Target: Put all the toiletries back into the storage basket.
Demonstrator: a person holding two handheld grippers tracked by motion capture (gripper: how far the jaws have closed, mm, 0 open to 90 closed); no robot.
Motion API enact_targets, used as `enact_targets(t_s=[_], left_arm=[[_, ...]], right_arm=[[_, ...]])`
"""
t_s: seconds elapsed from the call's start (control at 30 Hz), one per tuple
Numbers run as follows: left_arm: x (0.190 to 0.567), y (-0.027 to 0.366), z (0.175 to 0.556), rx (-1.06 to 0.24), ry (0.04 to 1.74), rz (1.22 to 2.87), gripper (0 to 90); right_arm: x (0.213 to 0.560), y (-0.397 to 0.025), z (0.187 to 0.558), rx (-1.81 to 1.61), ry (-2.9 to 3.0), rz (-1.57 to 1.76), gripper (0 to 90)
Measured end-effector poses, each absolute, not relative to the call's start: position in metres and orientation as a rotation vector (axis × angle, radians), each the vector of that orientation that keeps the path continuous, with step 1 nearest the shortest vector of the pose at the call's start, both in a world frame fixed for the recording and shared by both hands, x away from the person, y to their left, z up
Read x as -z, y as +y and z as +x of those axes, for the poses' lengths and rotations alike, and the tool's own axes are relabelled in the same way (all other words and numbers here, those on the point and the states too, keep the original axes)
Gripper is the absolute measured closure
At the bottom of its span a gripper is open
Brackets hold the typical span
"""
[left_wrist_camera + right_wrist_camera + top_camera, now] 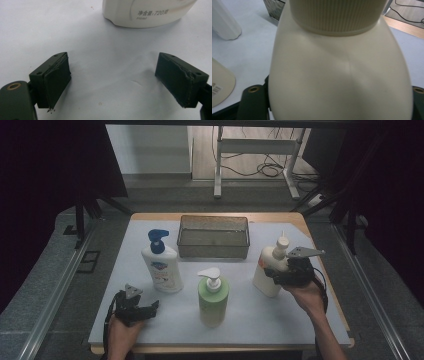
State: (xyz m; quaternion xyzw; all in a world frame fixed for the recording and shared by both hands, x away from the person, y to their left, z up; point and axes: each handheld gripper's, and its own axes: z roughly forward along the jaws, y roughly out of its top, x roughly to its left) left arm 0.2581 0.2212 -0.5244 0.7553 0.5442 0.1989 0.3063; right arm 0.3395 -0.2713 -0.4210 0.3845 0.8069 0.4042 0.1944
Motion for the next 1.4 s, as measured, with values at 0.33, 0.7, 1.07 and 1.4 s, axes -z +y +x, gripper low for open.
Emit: enact_targets(t_s=[0.33, 0.7, 1.07, 1.4], left_arm=[[0.524, 0.221, 0.258, -0.528, 1.437, 2.002, 12.1], [0.524, 0.221, 0.258, -0.528, 1.436, 2.001, 12.1], [0.524, 0.221, 0.258, -0.527, 1.44, 1.998, 12.1], [0.524, 0.221, 0.258, -0.528, 1.436, 2.001, 12.1]], right_arm=[[0.417, -0.271, 0.336, -1.119, 2.272, 1.08, 38.1], [0.416, -0.271, 0.335, -1.143, 2.24, 1.116, 39.1], [0.4, -0.267, 0.334, -1.162, 2.252, 1.087, 39.3], [0.383, -0.257, 0.335, -1.183, 2.256, 1.046, 39.4]])
